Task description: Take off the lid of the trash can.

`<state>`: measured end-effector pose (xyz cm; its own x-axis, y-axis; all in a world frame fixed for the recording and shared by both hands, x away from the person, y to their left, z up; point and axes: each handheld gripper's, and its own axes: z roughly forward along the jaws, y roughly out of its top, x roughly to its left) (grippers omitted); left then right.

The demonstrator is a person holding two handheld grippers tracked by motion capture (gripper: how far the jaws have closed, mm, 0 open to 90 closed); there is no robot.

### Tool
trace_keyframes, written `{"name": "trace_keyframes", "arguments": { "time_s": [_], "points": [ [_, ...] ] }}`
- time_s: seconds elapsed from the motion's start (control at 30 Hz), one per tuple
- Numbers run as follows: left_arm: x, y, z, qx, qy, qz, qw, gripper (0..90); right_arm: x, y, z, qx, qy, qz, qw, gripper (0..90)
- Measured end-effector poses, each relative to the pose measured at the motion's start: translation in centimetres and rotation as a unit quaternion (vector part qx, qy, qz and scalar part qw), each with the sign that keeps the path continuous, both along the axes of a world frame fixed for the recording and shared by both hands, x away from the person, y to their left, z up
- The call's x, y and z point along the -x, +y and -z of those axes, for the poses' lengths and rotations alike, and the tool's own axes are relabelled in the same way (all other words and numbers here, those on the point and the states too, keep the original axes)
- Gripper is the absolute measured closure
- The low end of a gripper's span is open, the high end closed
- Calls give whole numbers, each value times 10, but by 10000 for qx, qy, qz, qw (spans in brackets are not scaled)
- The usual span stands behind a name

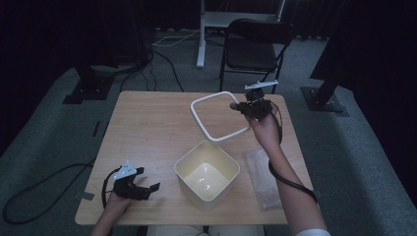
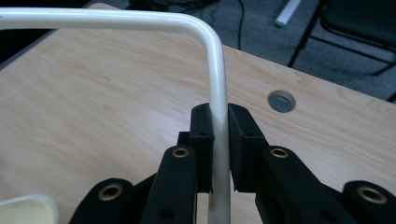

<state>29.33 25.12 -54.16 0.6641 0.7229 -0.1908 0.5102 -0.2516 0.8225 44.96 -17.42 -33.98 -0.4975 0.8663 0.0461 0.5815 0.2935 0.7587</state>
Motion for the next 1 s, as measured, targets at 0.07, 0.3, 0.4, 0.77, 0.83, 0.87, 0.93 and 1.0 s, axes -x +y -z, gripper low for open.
{"name": "trace_keyframes", "arguments": {
  "time_s": [0.07, 0.3, 0.4, 0.77, 0.83, 0.87, 0.93, 1.0],
  "points": [
    [0, 0, 0, -11, 0, 2, 10000, 4, -9, -3, 6, -17, 71, 112, 9999, 814],
    [0, 1, 0, -2, 4, 9, 10000, 4, -35, -12, 32, -51, 311, 531, 9981, 814],
    [0, 1, 0, -8, -1, 9, 10000, 4, -44, -16, 46, -35, 411, 688, 9968, 814],
    [0, 1, 0, 12, 12, 5, 10000, 4, -69, -24, 102, 89, 940, 1122, 9892, 814],
    [0, 0, 0, -28, 28, -19, 10000, 4, -72, -23, 111, 135, 998, 1162, 9881, 814],
    [0, 0, 0, -47, 26, -2, 10000, 4, -73, -22, 115, 155, 1029, 1188, 9875, 813],
    [0, 0, 0, -77, 9, 16, 10000, 4, -75, -20, 123, 187, 1076, 1230, 9864, 814],
    [1, 0, 0, -31, 15, 12, 10000, 4, -77, -18, 130, 213, 1133, 1250, 9854, 813]
  ]
}}
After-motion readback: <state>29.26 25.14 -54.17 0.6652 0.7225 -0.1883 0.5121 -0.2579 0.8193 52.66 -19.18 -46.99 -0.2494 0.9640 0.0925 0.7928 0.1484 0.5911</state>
